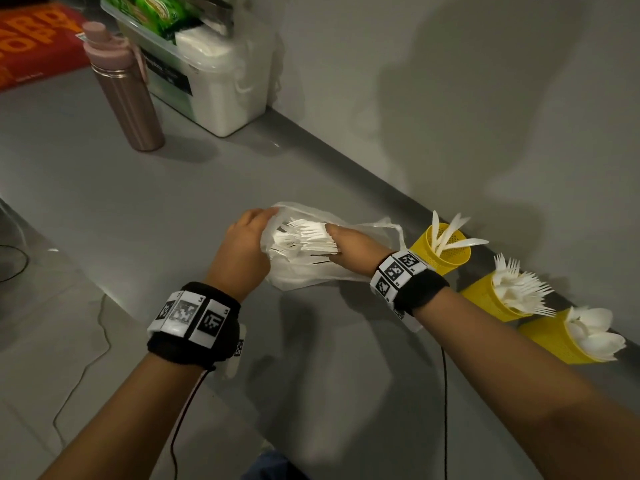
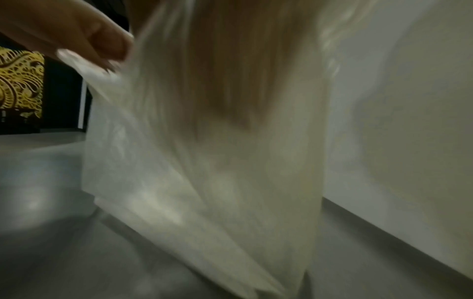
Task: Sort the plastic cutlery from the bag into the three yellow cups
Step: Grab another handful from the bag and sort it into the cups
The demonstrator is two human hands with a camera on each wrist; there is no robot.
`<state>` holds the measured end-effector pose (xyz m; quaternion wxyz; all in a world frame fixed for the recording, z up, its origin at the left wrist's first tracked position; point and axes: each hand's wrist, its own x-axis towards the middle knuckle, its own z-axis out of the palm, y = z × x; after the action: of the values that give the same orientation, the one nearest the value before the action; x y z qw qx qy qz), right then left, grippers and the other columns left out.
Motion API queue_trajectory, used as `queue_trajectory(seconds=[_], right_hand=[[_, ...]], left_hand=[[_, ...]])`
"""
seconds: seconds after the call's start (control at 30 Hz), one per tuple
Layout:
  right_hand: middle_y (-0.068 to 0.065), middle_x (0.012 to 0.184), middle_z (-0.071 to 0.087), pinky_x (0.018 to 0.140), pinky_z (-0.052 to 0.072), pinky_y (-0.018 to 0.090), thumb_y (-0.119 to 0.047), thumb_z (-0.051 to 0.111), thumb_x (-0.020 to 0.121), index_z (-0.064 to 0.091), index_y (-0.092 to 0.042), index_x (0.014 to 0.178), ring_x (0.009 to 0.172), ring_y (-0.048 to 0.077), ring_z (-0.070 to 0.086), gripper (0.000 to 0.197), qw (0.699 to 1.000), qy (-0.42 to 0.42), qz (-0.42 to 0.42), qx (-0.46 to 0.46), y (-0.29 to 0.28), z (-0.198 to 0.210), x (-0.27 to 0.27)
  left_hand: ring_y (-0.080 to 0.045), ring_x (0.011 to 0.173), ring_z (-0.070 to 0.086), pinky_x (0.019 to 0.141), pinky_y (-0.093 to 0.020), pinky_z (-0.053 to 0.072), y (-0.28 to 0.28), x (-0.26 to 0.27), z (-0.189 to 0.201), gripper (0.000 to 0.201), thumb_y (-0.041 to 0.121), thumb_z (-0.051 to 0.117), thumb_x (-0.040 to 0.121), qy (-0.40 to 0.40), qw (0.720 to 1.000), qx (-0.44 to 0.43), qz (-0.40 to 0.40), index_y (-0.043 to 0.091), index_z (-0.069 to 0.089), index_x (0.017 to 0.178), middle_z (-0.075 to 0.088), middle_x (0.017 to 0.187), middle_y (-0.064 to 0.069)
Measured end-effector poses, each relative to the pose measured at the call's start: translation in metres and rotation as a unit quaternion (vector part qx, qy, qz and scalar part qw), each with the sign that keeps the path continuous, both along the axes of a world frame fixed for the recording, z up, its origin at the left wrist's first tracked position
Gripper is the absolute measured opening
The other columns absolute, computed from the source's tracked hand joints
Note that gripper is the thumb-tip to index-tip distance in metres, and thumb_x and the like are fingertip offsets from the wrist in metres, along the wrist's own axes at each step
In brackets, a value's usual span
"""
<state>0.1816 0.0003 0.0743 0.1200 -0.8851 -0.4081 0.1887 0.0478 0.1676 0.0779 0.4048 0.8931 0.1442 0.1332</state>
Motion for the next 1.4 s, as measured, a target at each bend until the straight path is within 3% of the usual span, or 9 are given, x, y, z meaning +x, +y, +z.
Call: queue_trajectory(seconds=[0.1, 0.2, 0.3, 0.43, 0.63, 0.77, 1.0, 1.2, 1.4], right_hand=[[0.007, 0.112, 0.064, 0.085, 0.045, 0.030, -0.012, 0.063, 0.082, 0.052, -0.005, 0.118, 0.100, 0.024, 0.060, 0.039, 0.998, 0.010, -0.003, 0.062, -0.007, 0.020, -0.015], [0.000, 0.087, 0.062, 0.066, 0.040, 0.013, -0.011, 0.060, 0.084, 0.060, -0.006, 0.107, 0.078, 0.010, 0.057, 0.023, 0.963, 0.049, -0.111, 0.241, -0.020, 0.054, -0.038], [0.002, 0.062, 0.057, 0.064, 0.047, 0.017, -0.009, 0.053, 0.087, 0.055, -0.010, 0.080, 0.057, 0.008, 0.056, 0.008, 0.872, 0.160, -0.230, 0.401, -0.049, 0.082, -0.062], [-0.001, 0.052, 0.048, 0.045, 0.041, 0.023, -0.008, 0.049, 0.092, 0.047, -0.011, 0.081, 0.043, 0.012, 0.044, 0.012, 0.697, 0.321, -0.330, 0.550, -0.099, 0.091, -0.095], [-0.002, 0.048, 0.047, 0.042, 0.039, 0.023, -0.005, 0.051, 0.091, 0.050, -0.009, 0.078, 0.041, 0.011, 0.043, 0.013, 0.587, 0.286, -0.447, 0.612, -0.169, 0.081, -0.131], [-0.001, 0.047, 0.049, 0.046, 0.040, 0.026, -0.001, 0.062, 0.080, 0.052, -0.010, 0.069, 0.041, 0.012, 0.045, 0.017, 0.574, 0.214, -0.485, 0.625, -0.208, 0.074, -0.145], [-0.003, 0.065, 0.068, 0.050, 0.044, 0.021, 0.002, 0.064, 0.067, 0.072, -0.016, 0.078, 0.054, 0.005, 0.058, 0.022, 0.636, 0.145, -0.489, 0.578, -0.257, 0.071, -0.154], [-0.009, 0.045, 0.058, 0.047, 0.043, 0.012, 0.011, 0.070, 0.068, 0.057, -0.011, 0.063, 0.048, -0.001, 0.055, 0.026, 0.665, 0.134, -0.482, 0.554, -0.274, 0.073, -0.143], [-0.007, 0.038, 0.055, 0.039, 0.042, 0.014, 0.015, 0.063, 0.076, 0.054, -0.001, 0.068, 0.038, 0.002, 0.055, 0.019, 0.690, 0.173, -0.476, 0.517, -0.272, 0.062, -0.127]], left_hand=[[-0.031, 0.121, 0.044, 0.107, -0.039, 0.035, 0.003, 0.003, 0.004, 0.073, -0.014, 0.045, 0.068, 0.019, 1.000, -0.015, 0.002, 0.017, 0.044, 0.133, 0.046, 0.134, -0.009], [-0.030, 0.123, 0.041, 0.108, -0.041, 0.032, -0.002, 0.004, 0.016, 0.064, -0.003, 0.055, 0.071, 0.021, 1.000, -0.001, 0.003, 0.022, 0.048, 0.130, 0.043, 0.136, -0.007], [-0.026, 0.121, 0.039, 0.105, -0.038, 0.031, -0.023, 0.005, 0.037, 0.054, 0.006, 0.059, 0.074, -0.019, 1.000, 0.020, 0.000, 0.025, 0.052, 0.124, 0.044, 0.133, -0.004], [0.000, 0.104, 0.049, 0.089, -0.006, 0.031, -0.081, 0.001, 0.071, 0.028, 0.017, 0.055, 0.079, -0.117, 0.988, -0.048, -0.084, 0.029, 0.061, 0.103, 0.058, 0.111, 0.010], [-0.001, 0.066, 0.058, 0.060, -0.006, 0.044, -0.197, -0.009, 0.106, 0.016, 0.012, 0.066, 0.079, -0.077, 0.942, -0.257, -0.202, 0.027, 0.066, 0.073, 0.066, 0.066, 0.009], [0.002, 0.050, 0.055, 0.053, -0.005, 0.040, -0.251, -0.012, 0.105, 0.009, 0.004, 0.064, 0.079, 0.004, 0.893, -0.327, -0.309, 0.005, 0.067, 0.071, 0.066, 0.051, 0.009], [0.002, 0.048, 0.055, 0.050, -0.009, 0.043, -0.307, 0.004, 0.103, 0.014, 0.012, 0.074, 0.072, 0.054, 0.892, -0.306, -0.327, 0.008, 0.070, 0.085, 0.066, 0.071, 0.000], [0.004, 0.058, 0.063, 0.055, -0.006, 0.046, -0.326, 0.016, 0.103, 0.031, 0.005, 0.076, 0.068, 0.080, 0.890, -0.267, -0.361, 0.033, 0.068, 0.078, 0.068, 0.057, 0.018], [-0.001, 0.053, 0.062, 0.057, -0.013, 0.051, -0.319, 0.023, 0.096, 0.029, 0.001, 0.076, 0.068, 0.133, 0.893, -0.242, -0.356, 0.030, 0.070, 0.073, 0.067, 0.051, 0.012]])
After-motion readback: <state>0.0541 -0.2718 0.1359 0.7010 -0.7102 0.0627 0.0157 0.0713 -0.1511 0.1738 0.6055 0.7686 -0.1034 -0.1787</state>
